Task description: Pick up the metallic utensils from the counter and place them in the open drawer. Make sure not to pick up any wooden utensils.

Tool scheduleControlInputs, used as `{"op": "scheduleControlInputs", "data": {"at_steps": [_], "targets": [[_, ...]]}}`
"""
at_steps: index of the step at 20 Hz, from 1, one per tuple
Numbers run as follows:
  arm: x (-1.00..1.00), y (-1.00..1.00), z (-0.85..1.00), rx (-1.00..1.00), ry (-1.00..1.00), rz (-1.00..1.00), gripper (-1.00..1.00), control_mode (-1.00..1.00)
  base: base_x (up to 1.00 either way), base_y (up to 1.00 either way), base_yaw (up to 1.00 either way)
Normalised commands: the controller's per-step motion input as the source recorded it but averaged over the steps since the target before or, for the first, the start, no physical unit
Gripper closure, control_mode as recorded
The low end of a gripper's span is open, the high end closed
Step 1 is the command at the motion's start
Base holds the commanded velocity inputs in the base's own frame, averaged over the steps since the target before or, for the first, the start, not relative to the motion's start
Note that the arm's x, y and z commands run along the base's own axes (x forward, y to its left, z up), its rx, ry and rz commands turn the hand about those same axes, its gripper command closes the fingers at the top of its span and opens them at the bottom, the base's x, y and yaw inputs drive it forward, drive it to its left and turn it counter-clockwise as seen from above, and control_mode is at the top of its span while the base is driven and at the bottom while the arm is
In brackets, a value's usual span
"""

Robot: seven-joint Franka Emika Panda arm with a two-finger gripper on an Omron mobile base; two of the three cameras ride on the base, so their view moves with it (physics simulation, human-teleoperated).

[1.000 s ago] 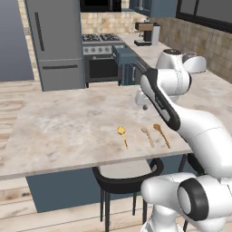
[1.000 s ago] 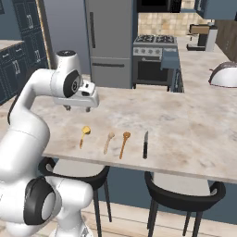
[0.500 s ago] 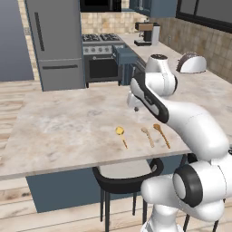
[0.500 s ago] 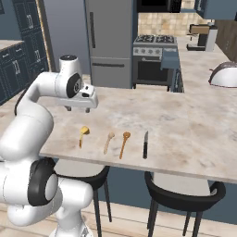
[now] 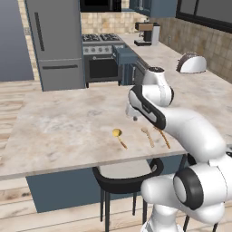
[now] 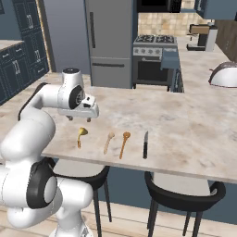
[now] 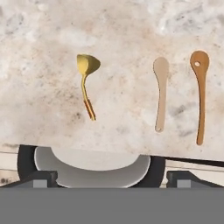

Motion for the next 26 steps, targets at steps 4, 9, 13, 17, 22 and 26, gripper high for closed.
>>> {"op": "scheduleControlInputs", "data": {"at_steps": [4, 9, 13, 17, 22, 26], "targets": [[0.00, 0.15, -0.42, 0.00, 0.00, 0.12, -1.00, -1.00, 0.00, 0.00, 0.00], [0.10, 0.29, -0.40, 0.00, 0.00, 0.16, -1.00, -1.00, 0.00, 0.00, 0.00], [0.19, 0.37, -0.28, 0.00, 0.00, 0.14, -1.00, -1.00, 0.00, 0.00, 0.00], [0.08, 0.29, -0.01, 0.00, 0.00, 0.06, -1.00, -1.00, 0.00, 0.00, 0.00], [0.03, 0.34, -0.02, 0.00, 0.00, 0.00, -1.00, -1.00, 0.00, 0.00, 0.00], [0.24, 0.10, -0.19, -0.01, 0.00, 0.00, -1.00, -1.00, 0.00, 0.00, 0.00]]}}
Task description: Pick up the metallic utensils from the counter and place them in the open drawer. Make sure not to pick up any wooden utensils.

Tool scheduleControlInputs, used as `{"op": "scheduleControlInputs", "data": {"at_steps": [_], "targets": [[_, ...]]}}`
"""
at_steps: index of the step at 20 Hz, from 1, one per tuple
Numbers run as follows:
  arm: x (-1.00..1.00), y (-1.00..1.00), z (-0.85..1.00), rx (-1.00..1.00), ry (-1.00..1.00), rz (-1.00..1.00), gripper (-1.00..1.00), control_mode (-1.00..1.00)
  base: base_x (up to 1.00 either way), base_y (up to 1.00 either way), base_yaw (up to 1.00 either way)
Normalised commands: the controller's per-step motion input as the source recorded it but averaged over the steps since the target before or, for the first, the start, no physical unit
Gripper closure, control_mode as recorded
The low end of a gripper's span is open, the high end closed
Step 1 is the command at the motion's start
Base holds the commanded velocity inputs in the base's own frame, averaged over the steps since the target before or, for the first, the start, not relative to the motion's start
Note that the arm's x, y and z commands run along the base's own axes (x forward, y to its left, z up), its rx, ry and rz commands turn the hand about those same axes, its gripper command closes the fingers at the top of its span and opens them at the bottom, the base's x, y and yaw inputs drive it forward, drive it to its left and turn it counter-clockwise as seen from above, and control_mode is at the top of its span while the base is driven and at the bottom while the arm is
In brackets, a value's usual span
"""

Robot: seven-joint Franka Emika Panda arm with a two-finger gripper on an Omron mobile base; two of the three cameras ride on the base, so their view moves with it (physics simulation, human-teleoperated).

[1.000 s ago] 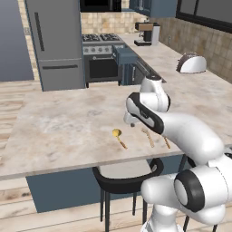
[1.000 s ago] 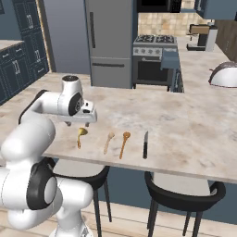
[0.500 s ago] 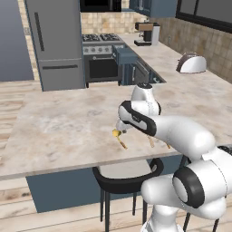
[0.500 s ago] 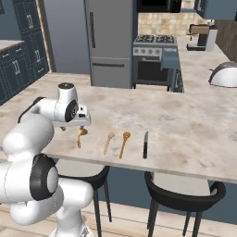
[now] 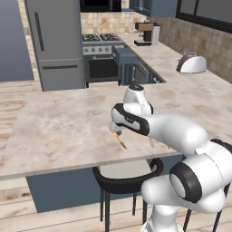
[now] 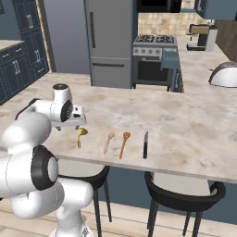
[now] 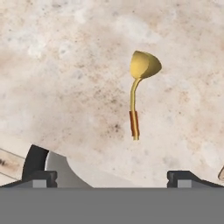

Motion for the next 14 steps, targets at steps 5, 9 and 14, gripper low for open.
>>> {"op": "scheduleControlInputs", "data": {"at_steps": [5, 9, 14], "targets": [[0.07, 0.00, -0.25, 0.00, 0.00, 0.00, -1.00, -1.00, 0.00, 0.00, 0.00], [0.08, 0.00, -0.25, -0.01, 0.00, 0.00, -1.00, -1.00, 0.00, 0.00, 0.00], [0.18, 0.00, -0.11, -0.03, 0.00, 0.00, -1.00, -1.00, 0.00, 0.00, 0.00]]}}
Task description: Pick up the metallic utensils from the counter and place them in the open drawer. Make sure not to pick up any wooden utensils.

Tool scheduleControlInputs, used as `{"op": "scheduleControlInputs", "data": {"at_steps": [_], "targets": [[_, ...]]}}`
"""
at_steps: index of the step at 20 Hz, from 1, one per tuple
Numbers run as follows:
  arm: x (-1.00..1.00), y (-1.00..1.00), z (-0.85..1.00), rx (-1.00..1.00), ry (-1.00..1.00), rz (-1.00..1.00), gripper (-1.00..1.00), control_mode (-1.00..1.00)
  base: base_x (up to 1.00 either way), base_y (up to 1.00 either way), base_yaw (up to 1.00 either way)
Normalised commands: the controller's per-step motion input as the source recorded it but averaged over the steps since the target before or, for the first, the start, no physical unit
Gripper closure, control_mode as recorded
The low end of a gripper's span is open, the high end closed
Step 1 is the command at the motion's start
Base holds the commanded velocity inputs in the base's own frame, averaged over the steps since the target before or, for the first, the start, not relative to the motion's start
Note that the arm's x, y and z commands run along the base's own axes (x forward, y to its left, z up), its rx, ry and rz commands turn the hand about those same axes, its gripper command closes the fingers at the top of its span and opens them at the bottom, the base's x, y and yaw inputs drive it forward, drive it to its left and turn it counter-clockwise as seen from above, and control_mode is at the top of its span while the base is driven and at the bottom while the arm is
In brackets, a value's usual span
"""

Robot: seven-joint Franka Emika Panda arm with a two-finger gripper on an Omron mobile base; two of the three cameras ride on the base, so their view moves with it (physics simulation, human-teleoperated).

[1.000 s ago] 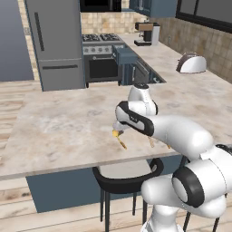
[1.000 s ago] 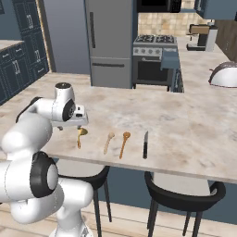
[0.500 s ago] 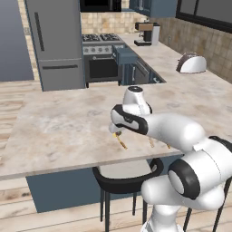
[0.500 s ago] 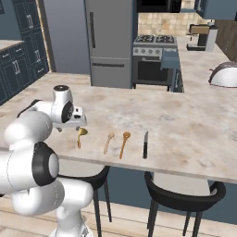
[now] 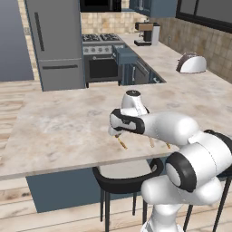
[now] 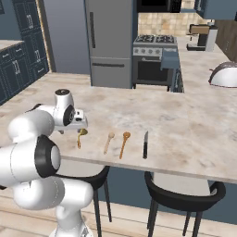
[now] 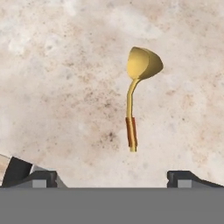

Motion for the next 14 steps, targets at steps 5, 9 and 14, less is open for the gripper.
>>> {"op": "scheduleControlInputs", "data": {"at_steps": [5, 9, 14], "targets": [[0.13, 0.00, -0.15, -0.03, 0.00, 0.00, -1.00, -1.00, 0.00, 0.00, 0.00], [0.08, 0.00, -0.11, -0.02, 0.00, 0.00, -1.00, -1.00, 0.00, 0.00, 0.00], [0.10, -0.07, -0.11, 0.00, 0.00, 0.00, -1.00, -1.00, 0.00, 0.00, 0.00]]}}
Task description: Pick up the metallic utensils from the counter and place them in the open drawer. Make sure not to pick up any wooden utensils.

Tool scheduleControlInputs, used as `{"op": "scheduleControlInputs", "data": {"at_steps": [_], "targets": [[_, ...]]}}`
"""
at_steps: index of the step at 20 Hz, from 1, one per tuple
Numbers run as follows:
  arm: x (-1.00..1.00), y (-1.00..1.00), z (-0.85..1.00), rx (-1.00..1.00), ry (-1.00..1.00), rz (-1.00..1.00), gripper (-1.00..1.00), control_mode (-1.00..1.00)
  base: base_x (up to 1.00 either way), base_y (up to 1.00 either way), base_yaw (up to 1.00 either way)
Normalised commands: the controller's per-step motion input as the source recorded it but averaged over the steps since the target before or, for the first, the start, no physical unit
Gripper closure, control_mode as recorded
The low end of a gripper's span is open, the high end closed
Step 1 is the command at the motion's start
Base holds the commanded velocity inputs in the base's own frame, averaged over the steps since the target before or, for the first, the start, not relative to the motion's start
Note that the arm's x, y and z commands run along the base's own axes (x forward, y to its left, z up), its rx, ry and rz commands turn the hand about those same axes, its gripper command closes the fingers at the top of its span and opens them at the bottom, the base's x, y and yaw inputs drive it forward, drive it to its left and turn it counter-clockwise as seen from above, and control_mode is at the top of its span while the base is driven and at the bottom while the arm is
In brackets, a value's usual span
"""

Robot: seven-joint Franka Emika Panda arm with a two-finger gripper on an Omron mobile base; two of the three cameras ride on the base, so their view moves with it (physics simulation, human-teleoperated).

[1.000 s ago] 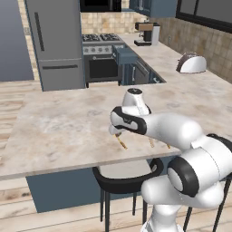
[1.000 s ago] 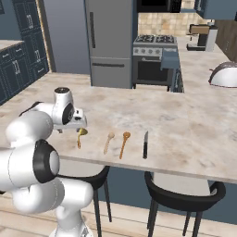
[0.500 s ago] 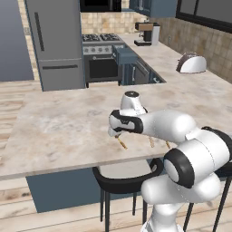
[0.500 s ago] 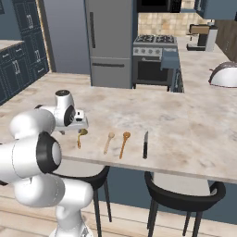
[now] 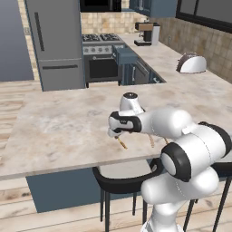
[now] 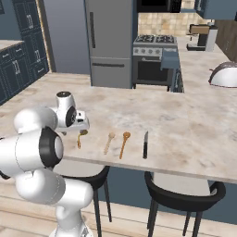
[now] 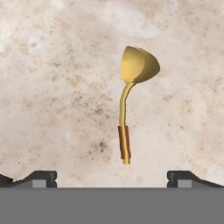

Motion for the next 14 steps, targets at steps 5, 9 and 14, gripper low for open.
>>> {"op": "scheduleControlInputs", "data": {"at_steps": [5, 9, 14], "targets": [[0.27, -0.08, -0.14, 0.00, 0.00, 0.00, -1.00, -1.00, 0.00, 0.00, 0.00], [0.28, 0.00, -0.13, 0.00, 0.00, 0.00, -1.00, -1.00, 0.00, 0.00, 0.00], [0.16, 0.00, -0.15, 0.00, 0.00, 0.00, -1.00, -1.00, 0.00, 0.00, 0.00]]}}
